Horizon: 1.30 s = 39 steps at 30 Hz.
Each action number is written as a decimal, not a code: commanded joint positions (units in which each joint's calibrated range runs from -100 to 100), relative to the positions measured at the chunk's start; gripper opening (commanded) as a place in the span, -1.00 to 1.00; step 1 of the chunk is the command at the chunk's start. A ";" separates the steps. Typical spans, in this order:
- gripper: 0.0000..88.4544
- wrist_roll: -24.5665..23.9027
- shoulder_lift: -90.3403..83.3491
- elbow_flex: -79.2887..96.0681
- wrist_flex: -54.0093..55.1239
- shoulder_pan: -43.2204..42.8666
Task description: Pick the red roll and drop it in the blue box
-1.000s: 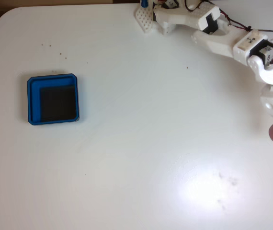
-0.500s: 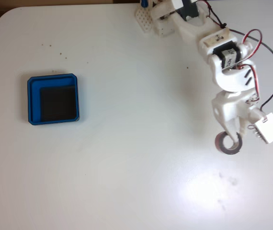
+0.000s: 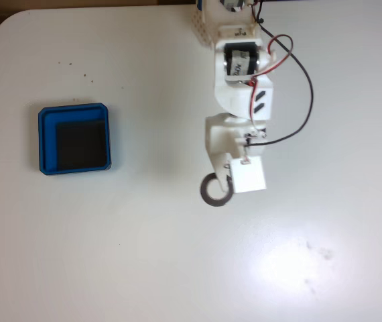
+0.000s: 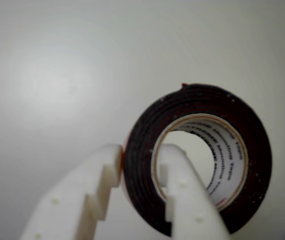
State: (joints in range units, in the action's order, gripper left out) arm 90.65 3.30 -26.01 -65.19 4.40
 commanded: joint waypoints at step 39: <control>-0.99 0.24 6.81 1.03 0.75 51.04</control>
State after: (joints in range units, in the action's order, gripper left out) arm 90.65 9.74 -24.57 -64.78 55.07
